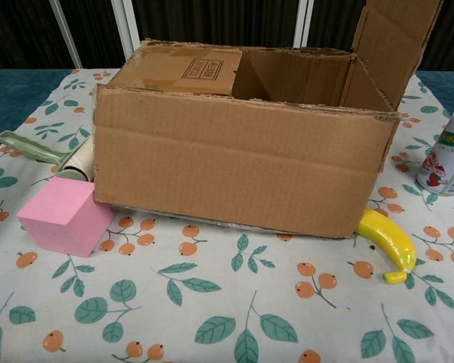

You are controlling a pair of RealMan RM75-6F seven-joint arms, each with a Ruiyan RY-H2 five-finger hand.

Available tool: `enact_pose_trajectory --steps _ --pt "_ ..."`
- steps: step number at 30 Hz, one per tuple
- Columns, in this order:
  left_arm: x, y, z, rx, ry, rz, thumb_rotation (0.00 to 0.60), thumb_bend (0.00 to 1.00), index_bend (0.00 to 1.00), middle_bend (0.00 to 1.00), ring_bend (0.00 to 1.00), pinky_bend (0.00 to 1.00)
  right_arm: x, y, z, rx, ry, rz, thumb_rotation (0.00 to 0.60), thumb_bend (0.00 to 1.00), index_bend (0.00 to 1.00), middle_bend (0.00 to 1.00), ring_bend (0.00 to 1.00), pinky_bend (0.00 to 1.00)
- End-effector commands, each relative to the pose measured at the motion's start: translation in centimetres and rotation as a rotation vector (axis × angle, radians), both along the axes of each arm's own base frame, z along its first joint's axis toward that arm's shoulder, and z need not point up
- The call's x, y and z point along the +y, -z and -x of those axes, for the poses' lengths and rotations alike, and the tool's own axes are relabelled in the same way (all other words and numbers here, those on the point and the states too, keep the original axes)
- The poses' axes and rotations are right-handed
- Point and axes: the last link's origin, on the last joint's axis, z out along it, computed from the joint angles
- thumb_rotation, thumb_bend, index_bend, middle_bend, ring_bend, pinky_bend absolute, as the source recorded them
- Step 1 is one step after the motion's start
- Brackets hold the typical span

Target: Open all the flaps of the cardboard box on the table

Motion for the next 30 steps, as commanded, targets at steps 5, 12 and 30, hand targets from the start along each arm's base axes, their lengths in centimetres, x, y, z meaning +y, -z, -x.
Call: enact_pose_trajectory --steps 5,12,30 --pt "0.0 0.0 0.0 0.003 0.000 0.001 0.600 0.24 0.00 0.00 0.00 0.01 0.2 -1.6 4.3 0.041 0.104 0.061 0.600 1.00 0.59 0.36 0.19 0.26" --pt "0.0 0.2 0.0 0.009 -0.001 0.003 0.600 0.24 0.00 0.00 0.00 0.01 0.5 -2.3 7.2 0.028 0.182 0.093 0.600 1.00 0.59 0.35 0.19 0.26" --pt "3.2 -1.3 -3.3 0.163 0.126 0.041 0.600 0.24 0.00 0.00 0.00 0.01 5.8 -1.3 14.6 -0.561 0.335 0.348 0.600 0.34 0.02 0.04 0.04 0.24"
